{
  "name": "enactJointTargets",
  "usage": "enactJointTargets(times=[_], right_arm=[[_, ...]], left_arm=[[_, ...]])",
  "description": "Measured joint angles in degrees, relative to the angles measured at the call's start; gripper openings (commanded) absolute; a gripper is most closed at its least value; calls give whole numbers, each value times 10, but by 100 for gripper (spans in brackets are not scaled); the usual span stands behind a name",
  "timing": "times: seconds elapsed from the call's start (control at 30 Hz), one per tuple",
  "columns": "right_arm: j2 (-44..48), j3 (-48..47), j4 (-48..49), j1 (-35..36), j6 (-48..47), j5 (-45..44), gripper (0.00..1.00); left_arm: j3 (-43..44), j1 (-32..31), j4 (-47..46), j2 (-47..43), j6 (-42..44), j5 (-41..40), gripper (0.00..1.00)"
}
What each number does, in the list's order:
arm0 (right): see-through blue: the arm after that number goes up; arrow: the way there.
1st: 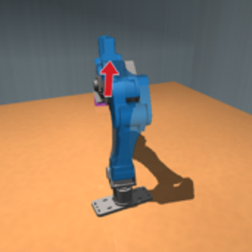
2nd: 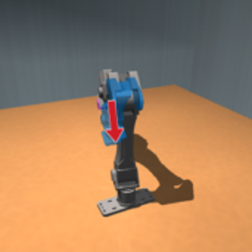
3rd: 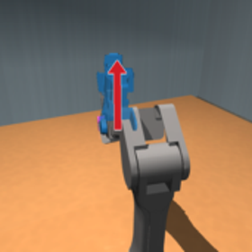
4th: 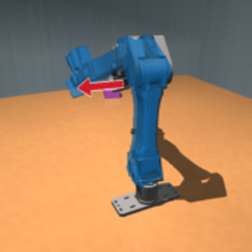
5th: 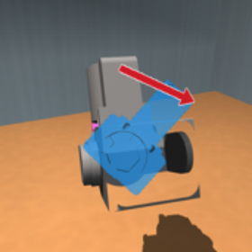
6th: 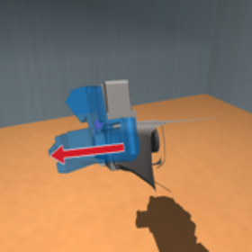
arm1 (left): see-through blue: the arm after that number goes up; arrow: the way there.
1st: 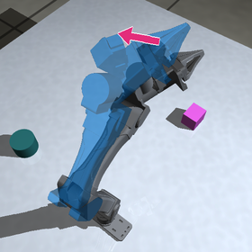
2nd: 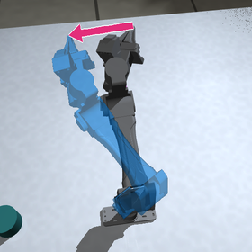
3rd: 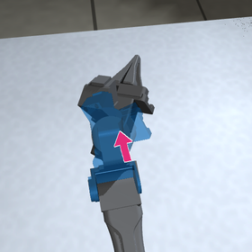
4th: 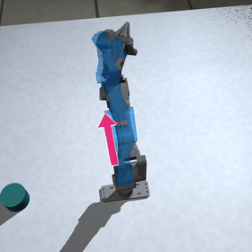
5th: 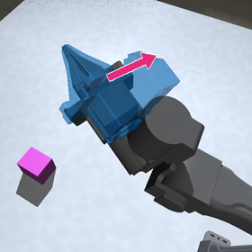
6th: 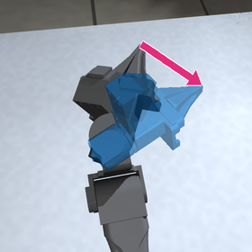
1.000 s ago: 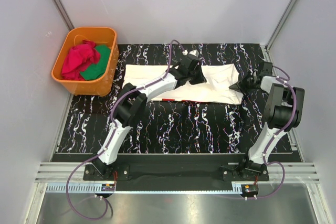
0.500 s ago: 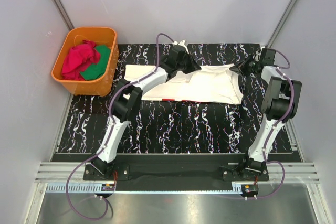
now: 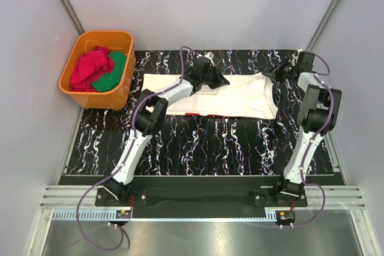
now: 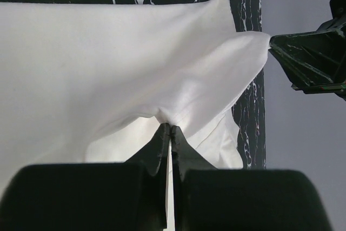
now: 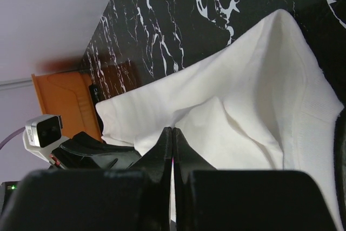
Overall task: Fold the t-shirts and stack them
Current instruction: Fold the tshirt
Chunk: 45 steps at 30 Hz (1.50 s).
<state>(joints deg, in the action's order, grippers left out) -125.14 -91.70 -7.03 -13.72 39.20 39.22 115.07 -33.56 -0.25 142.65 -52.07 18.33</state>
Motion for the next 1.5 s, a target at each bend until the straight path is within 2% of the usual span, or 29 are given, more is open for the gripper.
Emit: enactJointTargets(times=[0.37,0.63,0.83,1.07,1.5], right_arm=[[-40,-58,5,2,17,32,0],[-45,-58,4,9,19,40,0],[-45,-54,0,10,18,41,0],[-16,6,-16,10,16,36,0],[116,114,-64,10,-9,1,0]], left_arm=[[-25,15,-42,1,-23,4,0],[-40,27,-53,0,-31,15,0],[-90,28,-77,-17,-44,31,0],[-134,28,-88,-54,-50,51,0],[-187,27,-86,-88,-52,100,0]])
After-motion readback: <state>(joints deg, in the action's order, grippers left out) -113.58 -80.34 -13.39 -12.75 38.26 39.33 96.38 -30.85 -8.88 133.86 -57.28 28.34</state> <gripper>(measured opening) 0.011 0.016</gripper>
